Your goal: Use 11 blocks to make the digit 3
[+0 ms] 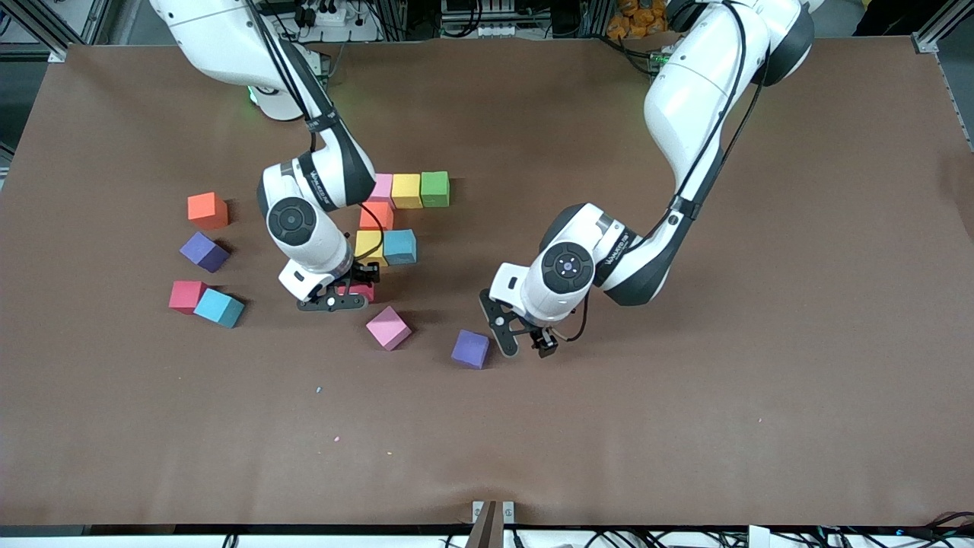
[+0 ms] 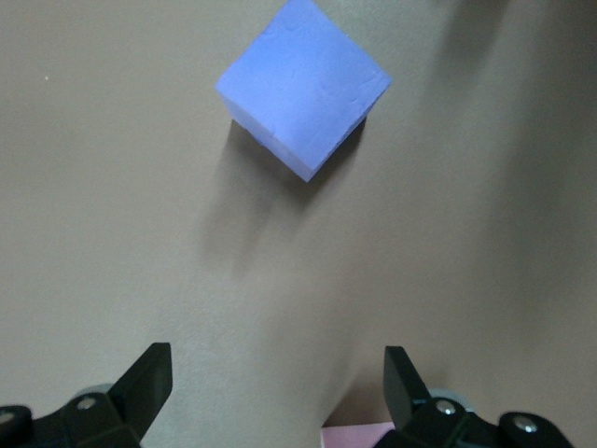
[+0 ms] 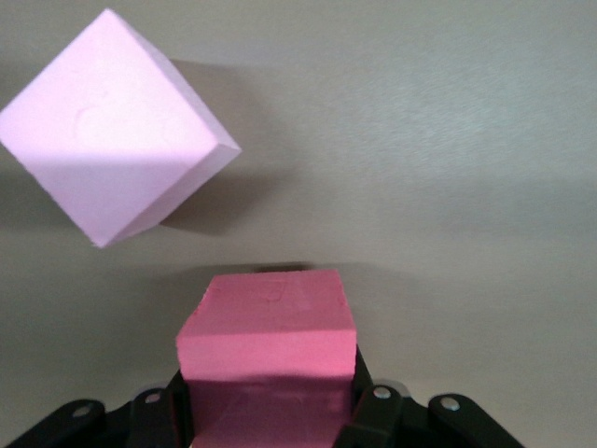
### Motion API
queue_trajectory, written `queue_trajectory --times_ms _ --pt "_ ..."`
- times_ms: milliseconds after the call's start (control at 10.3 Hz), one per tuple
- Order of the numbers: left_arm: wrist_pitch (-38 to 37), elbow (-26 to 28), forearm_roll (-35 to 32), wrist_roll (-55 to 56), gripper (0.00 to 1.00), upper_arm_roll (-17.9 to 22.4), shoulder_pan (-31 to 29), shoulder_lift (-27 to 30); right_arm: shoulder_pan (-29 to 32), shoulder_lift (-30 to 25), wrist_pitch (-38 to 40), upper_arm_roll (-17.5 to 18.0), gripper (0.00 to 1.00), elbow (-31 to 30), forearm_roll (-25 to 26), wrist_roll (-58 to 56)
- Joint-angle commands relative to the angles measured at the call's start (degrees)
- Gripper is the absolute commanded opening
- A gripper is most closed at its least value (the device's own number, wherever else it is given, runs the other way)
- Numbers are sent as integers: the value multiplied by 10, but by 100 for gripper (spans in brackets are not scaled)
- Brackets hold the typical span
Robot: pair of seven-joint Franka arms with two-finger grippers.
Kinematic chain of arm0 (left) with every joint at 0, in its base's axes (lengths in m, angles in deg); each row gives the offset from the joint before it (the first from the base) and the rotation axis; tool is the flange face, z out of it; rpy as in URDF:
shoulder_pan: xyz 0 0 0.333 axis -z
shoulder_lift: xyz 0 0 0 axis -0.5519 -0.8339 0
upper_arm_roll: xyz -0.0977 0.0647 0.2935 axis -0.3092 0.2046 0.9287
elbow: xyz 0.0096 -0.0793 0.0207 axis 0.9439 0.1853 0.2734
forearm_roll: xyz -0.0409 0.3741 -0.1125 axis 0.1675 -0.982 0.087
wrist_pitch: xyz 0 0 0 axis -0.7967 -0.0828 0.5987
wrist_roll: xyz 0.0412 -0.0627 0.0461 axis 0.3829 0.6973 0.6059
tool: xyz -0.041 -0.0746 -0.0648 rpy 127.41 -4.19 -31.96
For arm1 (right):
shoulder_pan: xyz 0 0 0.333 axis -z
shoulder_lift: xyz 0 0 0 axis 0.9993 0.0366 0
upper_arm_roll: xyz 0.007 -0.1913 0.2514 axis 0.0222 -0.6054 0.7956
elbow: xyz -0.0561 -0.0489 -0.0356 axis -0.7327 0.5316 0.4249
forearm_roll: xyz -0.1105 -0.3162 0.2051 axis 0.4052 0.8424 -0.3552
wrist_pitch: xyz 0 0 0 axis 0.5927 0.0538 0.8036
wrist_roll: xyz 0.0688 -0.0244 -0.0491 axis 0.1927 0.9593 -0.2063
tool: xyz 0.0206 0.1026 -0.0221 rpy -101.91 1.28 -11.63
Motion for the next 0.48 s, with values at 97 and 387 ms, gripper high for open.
queue_trajectory --times_ms 97,387 --pt "-6 14 -24 7 100 -4 -8 11 -12 14 -14 -2 15 -1 -26 13" --pt "-6 13 5 8 100 -3 -18 7 -15 14 -13 -2 15 -18 -26 15"
